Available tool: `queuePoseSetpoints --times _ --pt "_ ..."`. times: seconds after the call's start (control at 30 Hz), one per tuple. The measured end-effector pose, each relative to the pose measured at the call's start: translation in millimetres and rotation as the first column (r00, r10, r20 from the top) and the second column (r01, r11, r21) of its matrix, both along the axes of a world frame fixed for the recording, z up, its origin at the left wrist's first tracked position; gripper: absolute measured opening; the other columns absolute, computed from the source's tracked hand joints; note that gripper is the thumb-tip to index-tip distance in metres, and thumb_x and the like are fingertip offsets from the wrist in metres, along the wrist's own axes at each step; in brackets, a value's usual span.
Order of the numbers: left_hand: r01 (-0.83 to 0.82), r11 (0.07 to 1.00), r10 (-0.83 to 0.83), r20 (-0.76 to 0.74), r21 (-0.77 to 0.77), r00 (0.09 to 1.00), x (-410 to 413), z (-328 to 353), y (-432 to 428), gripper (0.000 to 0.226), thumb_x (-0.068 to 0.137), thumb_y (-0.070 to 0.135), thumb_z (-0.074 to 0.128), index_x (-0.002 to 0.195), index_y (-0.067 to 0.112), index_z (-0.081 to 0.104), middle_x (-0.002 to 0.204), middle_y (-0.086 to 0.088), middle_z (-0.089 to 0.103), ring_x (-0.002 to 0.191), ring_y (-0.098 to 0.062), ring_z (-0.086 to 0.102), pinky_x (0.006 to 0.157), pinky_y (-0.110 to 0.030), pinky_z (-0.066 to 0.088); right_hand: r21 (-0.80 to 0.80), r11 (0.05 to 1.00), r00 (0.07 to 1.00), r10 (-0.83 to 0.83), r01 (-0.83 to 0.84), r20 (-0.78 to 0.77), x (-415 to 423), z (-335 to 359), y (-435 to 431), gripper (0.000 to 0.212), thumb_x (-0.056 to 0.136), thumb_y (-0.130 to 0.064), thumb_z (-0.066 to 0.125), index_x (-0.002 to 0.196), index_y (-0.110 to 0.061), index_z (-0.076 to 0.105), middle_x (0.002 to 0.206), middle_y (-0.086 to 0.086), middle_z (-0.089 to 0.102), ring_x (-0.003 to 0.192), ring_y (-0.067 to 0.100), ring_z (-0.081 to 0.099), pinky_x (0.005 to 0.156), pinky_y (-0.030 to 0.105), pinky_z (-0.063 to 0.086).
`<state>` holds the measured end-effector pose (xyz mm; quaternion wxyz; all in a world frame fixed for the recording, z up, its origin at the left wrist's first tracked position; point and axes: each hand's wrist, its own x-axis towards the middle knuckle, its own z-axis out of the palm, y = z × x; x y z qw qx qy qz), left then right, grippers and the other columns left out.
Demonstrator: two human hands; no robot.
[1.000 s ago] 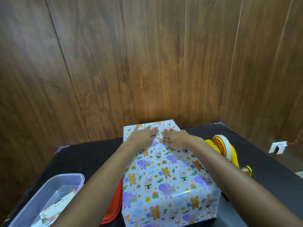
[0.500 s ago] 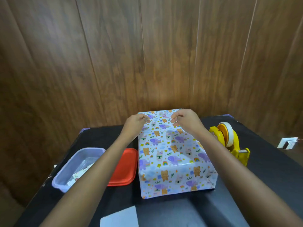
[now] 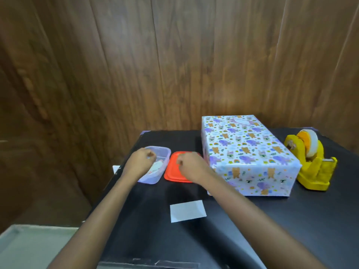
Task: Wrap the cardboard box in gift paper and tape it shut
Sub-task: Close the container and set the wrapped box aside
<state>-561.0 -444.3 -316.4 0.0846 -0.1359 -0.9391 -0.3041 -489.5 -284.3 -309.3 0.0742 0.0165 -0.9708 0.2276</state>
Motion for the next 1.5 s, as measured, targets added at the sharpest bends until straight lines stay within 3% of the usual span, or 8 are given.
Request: queuePoseSetpoints --times 0.17,0.33,0.5,0.7,0.8,1.0,1.23,1.5 --pt "0.06 0.984 -0.059 0.011 -0.165 0.998 -2 -37 -27 0.022 0.092 0.024 0.05 0.102 0.018 0.068 0.119 0.0 0.063 0.109 -0.022 0.056 0.096 -0.032 0.039 0.399 0.911 0.972 0.006 -0.102 0.234 -21 -34 -22 0.026 0.087 -0.01 0.05 0.111 -0.009 0.061 0.112 0.013 0.062 0.108 0.033 0.059 0.088 0.038 0.047" --pt "0.064 0.959 -0.08 -0.051 -0.275 0.995 2 -59 -31 0.038 0.101 0.031 0.031 0.111 0.017 0.064 0.121 0.001 0.061 0.12 -0.013 0.048 0.115 -0.038 0.012 0.417 0.904 0.992 -0.119 0.09 0.044 -42 -42 -22 0.021 0.075 -0.034 0.056 0.088 -0.021 0.064 0.086 0.003 0.066 0.085 0.027 0.065 0.076 0.04 0.053" --pt "0.057 0.975 -0.067 -0.037 -0.214 0.997 4 -55 -28 0.038 0.101 0.03 0.031 0.106 0.015 0.066 0.116 0.001 0.063 0.112 -0.015 0.052 0.114 -0.034 0.007 0.49 0.853 0.98 0.11 -0.179 0.168 -26 -42 -24 0.04 0.095 -0.005 0.041 0.135 -0.004 0.038 0.124 0.016 0.057 0.112 0.034 0.056 0.085 0.038 0.043" --pt "0.048 0.995 -0.053 0.055 0.087 0.997 4 -46 -24 0.03 0.098 0.026 0.044 0.108 0.01 0.067 0.117 -0.004 0.065 0.11 -0.023 0.055 0.107 -0.04 0.032 0.58 0.814 0.986 0.068 0.034 -0.154 -14 -32 -27 0.051 0.085 -0.001 0.052 0.133 0.0 0.036 0.1 0.017 0.064 0.087 0.033 0.064 0.054 0.032 0.036" --pt "0.015 0.979 -0.043 0.135 0.202 0.99 1 -33 -22 0.031 0.097 0.024 0.046 0.12 0.012 0.064 0.126 -0.005 0.061 0.113 -0.021 0.055 0.095 -0.03 0.042 0.446 0.832 0.888 -0.113 0.33 -0.446 -6 4 -29 0.045 0.051 -0.002 0.081 0.093 -0.004 0.064 0.069 0.01 0.063 0.059 0.026 0.063 0.038 0.026 0.04" --pt "-0.033 0.842 -0.067 0.165 0.538 0.984 -2 -8 -30 0.035 0.095 0.026 0.053 0.128 0.012 0.051 0.122 0.001 0.056 0.114 -0.014 0.052 0.092 -0.027 0.04 -0.114 0.978 0.854 -0.209 0.175 -0.476 -22 73 -11 0.026 0.091 -0.005 0.044 0.114 -0.007 0.057 0.103 0.015 0.065 0.097 0.033 0.059 0.074 0.035 0.041" --pt "-0.24 0.522 -0.023 0.294 0.819 0.955 -10 -6 -30 0.008 0.095 0.007 0.049 0.096 0.009 0.056 0.089 -0.009 0.06 0.073 -0.019 0.055 0.066 -0.034 0.047 -0.34 0.937 0.977 -0.141 0.08 -0.159 -98 47 -15 0.036 0.092 -0.02 0.054 0.128 -0.022 0.058 0.127 0.004 0.061 0.12 0.024 0.053 0.102 0.032 0.041" --pt "-0.419 0.43 0.226 0.354 0.8 0.908 -17 -27 -27 0.015 0.096 0.008 0.044 0.105 0.004 0.055 0.104 -0.014 0.063 0.09 -0.025 0.06 0.08 -0.036 0.051 -0.637 0.735 0.968 -0.239 0.233 0.078 -146 -2 -28 0.026 0.088 -0.007 0.058 0.112 -0.011 0.069 0.119 0.006 0.065 0.113 0.021 0.056 0.099 0.03 0.044"
